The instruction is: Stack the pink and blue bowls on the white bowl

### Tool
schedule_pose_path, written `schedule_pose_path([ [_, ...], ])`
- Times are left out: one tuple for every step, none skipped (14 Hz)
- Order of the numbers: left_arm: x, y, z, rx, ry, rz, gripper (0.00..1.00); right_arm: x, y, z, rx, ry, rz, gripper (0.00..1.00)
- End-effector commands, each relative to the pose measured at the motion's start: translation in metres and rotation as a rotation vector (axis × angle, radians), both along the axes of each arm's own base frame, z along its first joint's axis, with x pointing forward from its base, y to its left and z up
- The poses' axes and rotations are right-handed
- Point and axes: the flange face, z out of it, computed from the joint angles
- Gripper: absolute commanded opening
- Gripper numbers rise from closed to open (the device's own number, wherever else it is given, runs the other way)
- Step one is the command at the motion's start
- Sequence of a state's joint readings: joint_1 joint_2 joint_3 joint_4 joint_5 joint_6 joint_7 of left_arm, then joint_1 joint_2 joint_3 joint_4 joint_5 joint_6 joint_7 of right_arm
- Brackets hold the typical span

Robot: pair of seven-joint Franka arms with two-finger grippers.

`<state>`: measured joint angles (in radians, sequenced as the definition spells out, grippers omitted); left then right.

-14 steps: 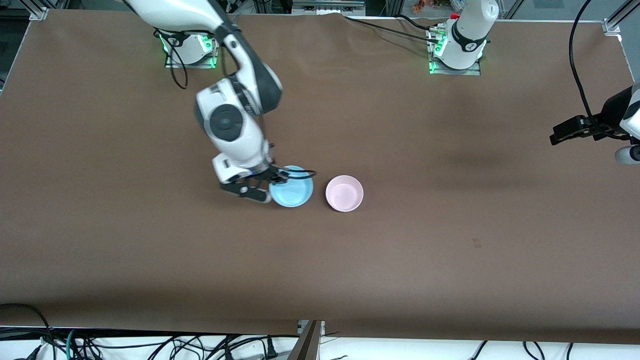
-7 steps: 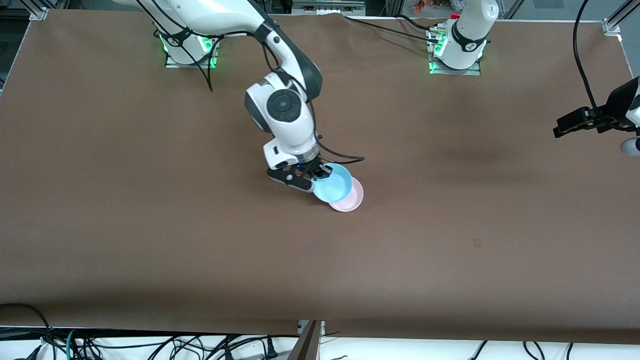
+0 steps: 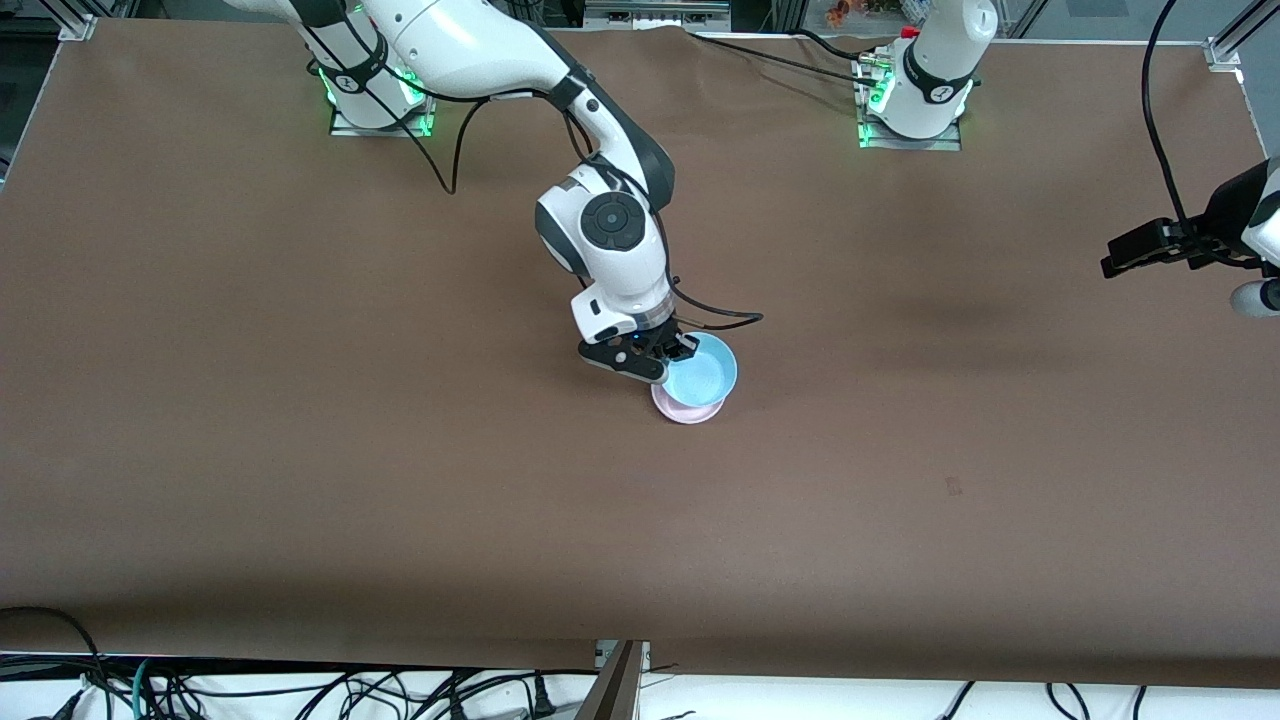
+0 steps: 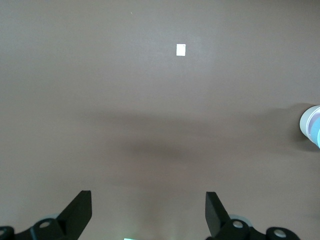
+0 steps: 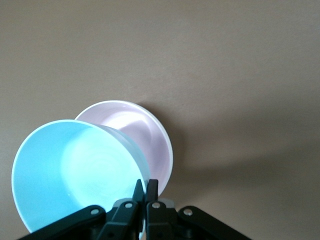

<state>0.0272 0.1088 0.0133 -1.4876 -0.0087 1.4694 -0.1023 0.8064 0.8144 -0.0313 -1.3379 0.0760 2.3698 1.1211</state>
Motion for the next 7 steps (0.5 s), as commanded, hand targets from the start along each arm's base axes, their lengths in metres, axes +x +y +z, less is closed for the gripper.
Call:
schedule_pose_path([
  [0.001,0.001,0.001,0.004,-0.003,-0.023,1.00,0.003,0.008,-0.005,0.007,-0.031,-0.010,0.00],
  [0.001,0.002,0.001,0.004,-0.003,-0.022,1.00,0.002,0.009,-0.012,0.004,-0.032,-0.008,0.00],
  [0.001,0.003,0.001,0.004,-0.003,-0.020,1.00,0.002,0.009,-0.015,0.003,-0.031,-0.008,0.00],
  [0.001,0.003,0.001,0.004,-0.003,-0.020,1.00,0.002,0.008,-0.020,-0.002,-0.028,-0.008,0.00],
  [0.001,0.003,0.001,0.004,-0.003,-0.020,1.00,0.002,0.007,-0.021,-0.004,-0.027,-0.008,0.00],
  [0.001,0.003,0.001,0.004,-0.003,-0.020,1.00,0.002,0.007,-0.023,-0.005,-0.026,-0.008,0.00],
  [0.001,0.003,0.001,0.004,-0.001,-0.020,1.00,0.002,0.007,-0.024,-0.003,-0.029,-0.006,0.00],
])
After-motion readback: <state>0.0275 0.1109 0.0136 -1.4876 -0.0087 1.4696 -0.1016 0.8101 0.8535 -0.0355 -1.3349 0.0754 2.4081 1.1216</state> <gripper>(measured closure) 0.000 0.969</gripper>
